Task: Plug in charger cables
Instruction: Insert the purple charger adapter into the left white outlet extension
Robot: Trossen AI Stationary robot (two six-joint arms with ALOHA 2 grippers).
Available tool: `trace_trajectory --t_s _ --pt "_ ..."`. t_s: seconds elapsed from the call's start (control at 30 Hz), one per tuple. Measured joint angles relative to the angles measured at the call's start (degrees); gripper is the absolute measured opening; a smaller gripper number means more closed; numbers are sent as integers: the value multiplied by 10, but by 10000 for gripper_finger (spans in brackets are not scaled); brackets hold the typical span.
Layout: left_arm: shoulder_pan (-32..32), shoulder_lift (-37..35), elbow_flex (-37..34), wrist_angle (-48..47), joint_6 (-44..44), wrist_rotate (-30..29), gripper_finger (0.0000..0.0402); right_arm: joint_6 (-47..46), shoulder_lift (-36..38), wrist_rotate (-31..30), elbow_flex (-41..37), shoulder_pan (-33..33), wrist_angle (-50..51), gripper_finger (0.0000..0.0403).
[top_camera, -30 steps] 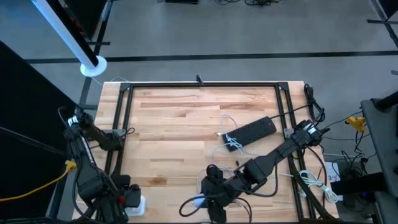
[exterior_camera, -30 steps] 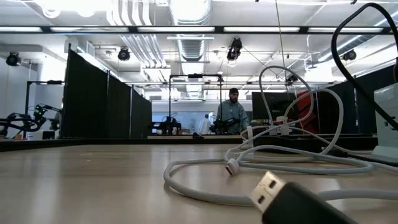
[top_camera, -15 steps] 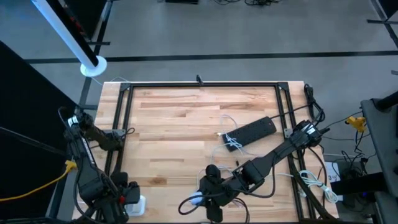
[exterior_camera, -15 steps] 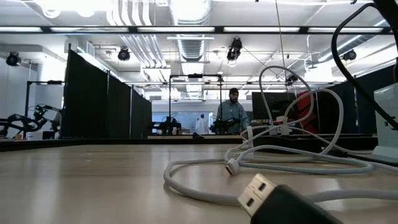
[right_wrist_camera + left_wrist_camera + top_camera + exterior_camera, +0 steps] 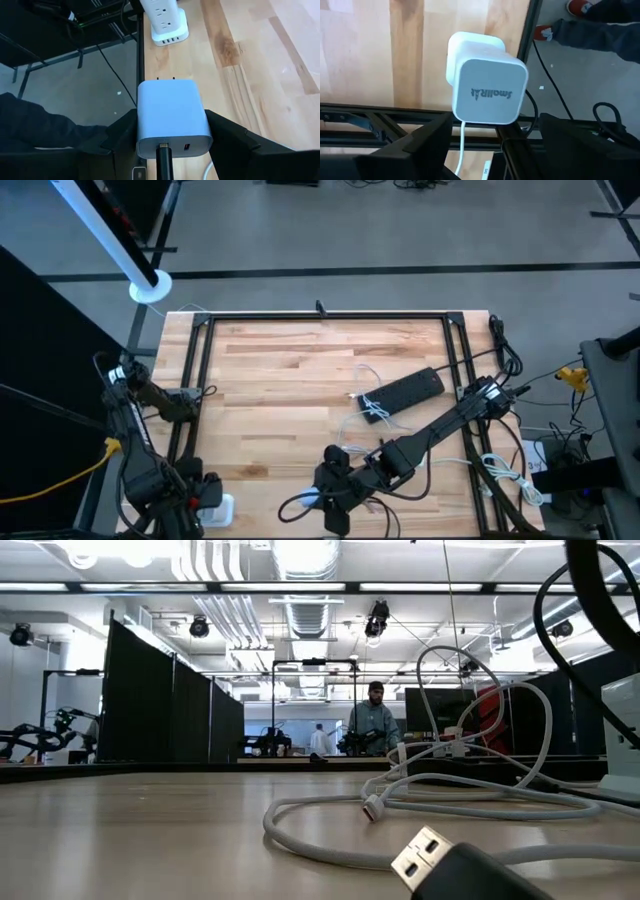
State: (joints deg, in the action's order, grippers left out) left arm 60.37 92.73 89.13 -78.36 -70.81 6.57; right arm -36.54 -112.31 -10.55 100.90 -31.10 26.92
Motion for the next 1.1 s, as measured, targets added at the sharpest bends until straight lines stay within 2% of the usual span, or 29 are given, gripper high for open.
trace_trajectory --t_s 0.2,0.4,0.63,0.87,0.97,1.03,1.1 --pt "5 0 -41 26 13 0 368 0 0 0 0 0 -5 191" --pt "5 0 -58 46 13 0 398 1 0 0 0 1 -5 191" --pt "15 0 -104 114 14 -9 394 2 0 0 0 1 -4 191" --pt "20 0 -155 118 12 -15 394 5 0 0 0 1 -4 191" --pt "20 0 -168 141 13 -34 391 5 0 0 0 1 -4 191" --pt "20 0 -173 158 18 -45 379 5 0 0 0 1 -4 191" --pt "21 0 -183 177 24 -45 350 5 0 0 0 1 -4 191"
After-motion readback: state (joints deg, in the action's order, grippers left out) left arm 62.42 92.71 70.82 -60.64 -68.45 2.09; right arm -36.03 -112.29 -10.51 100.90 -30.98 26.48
